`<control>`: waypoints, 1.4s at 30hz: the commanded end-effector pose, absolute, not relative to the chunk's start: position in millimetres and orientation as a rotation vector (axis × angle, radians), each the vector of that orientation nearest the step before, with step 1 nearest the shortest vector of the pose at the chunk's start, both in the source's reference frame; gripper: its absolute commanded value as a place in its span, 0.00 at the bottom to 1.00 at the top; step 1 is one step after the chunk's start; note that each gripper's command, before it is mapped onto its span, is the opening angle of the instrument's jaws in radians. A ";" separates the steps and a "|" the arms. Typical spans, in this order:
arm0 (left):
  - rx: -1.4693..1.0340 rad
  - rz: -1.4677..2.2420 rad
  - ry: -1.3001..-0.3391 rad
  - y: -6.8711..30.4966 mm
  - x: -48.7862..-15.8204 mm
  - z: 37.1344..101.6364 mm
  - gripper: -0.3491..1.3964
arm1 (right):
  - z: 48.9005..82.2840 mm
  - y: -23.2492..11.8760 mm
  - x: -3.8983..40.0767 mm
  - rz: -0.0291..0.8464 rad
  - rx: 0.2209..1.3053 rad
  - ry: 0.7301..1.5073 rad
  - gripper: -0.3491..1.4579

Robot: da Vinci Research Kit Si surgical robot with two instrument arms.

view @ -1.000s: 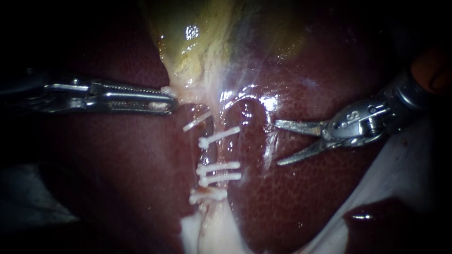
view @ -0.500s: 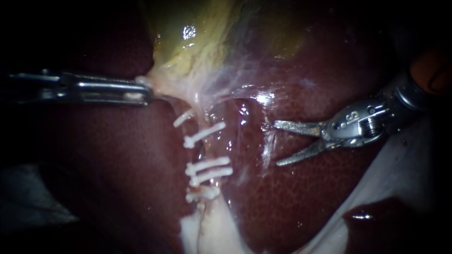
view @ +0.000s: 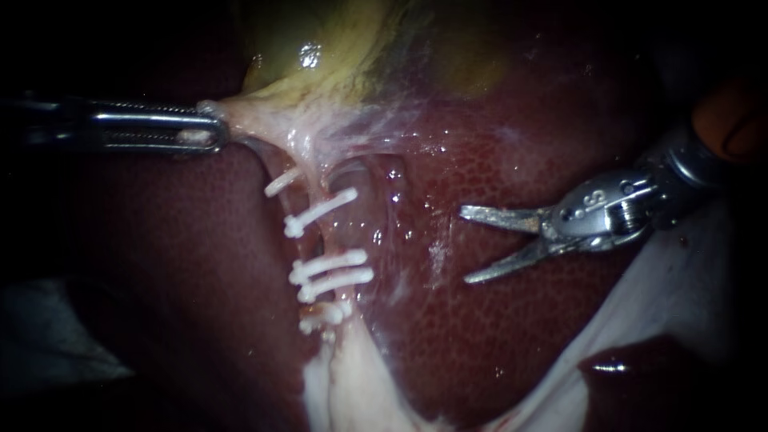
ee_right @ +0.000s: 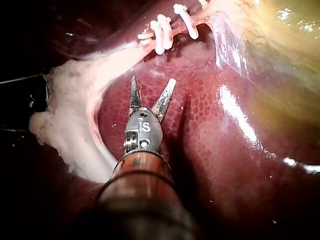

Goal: Go to the cutting position right tube

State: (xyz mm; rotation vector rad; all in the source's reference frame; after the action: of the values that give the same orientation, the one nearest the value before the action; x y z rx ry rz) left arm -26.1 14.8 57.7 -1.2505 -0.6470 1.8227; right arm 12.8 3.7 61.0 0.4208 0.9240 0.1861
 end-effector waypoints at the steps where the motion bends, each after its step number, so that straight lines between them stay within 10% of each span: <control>1: -1.250 1.823 -0.646 14.7 -26.2 57.7 0.00 | 61.0 3.7 13.2 0.199 0.443 0.925 0.97; 42: -1.248 1.822 -0.638 14.1 -26.7 57.2 0.00 | 71.0 3.5 23.9 0.288 0.834 1.008 0.91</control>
State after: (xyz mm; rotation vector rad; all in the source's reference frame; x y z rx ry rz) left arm -26.7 14.1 57.2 -1.2476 -0.6372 1.8213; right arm 24.0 3.3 71.1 0.8427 1.0119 0.2836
